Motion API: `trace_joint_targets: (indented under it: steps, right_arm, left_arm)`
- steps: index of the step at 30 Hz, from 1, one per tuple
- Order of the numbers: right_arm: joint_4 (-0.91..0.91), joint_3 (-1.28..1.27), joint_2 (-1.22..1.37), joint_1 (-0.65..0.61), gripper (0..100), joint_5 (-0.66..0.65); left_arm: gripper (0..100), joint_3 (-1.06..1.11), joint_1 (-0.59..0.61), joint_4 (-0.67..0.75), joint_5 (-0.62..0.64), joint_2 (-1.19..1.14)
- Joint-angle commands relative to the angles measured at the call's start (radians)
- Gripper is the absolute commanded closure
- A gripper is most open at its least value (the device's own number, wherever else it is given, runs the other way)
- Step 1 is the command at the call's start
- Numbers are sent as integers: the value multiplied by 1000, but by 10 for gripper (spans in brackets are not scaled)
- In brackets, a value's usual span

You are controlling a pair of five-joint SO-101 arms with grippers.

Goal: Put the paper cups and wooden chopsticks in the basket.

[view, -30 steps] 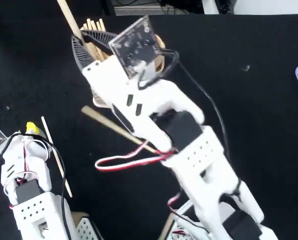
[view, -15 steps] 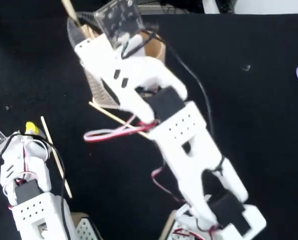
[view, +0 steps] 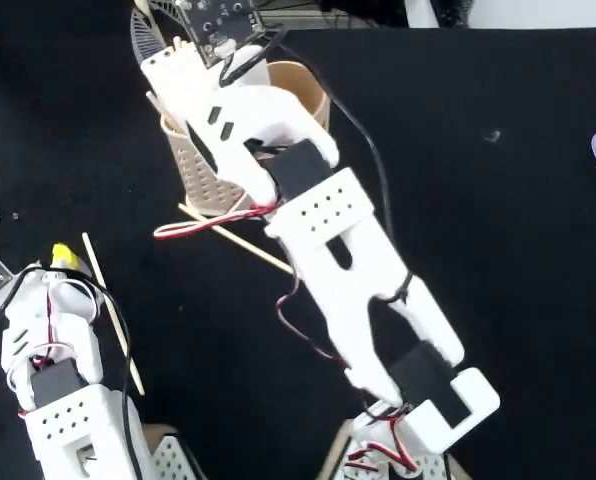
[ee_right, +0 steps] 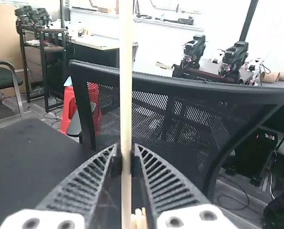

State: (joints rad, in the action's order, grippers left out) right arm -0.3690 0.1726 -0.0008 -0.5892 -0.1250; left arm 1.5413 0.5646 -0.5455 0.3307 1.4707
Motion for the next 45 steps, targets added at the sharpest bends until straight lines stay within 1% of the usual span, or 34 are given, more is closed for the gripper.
trace_joint_targets:
  steps: [1,6,11,13,17,19,22,25,28,31,33,35,37,39,42,45]
  right_arm:
    - [71,-36,-8,41,988,8]
    - [121,-156,-8,46,988,8]
    - [123,-208,-8,46,985,8]
    - [117,-223,-8,46,951,8]
    - [101,-234,-36,46,820,9]
    - [64,-225,-73,44,817,9]
    - [14,-229,-173,44,845,9]
    - [-149,-234,-315,28,868,3]
    - [-443,-237,-427,-23,868,0]
    - [-683,-272,-493,-68,868,-9]
    - [-786,-326,-516,-74,868,-58]
    - [-836,-420,-541,-71,868,-103]
    - [-842,-541,-564,-69,868,-147]
    - [-810,-682,-591,-71,867,-189]
    - [-681,-886,-630,-69,860,-227]
    - [-543,-1047,-631,-32,806,-267]
  left_arm:
    - [884,-7,2,23,9,8]
    - [884,-7,2,23,9,8]
    - [884,-8,2,23,9,8]
    - [884,-8,2,23,9,8]
    - [884,-8,2,23,9,8]
    - [884,-8,2,23,9,8]
    - [884,-8,2,23,9,8]
    - [884,-8,2,23,9,8]
    - [884,-8,2,23,9,8]
    - [884,-8,2,23,9,8]
    - [884,-8,2,23,9,8]
    - [884,-8,2,23,9,8]
    - [884,-10,2,23,9,8]
    - [884,-10,2,23,9,8]
    - [884,-10,2,23,9,8]
    - [884,-10,2,23,9,8]
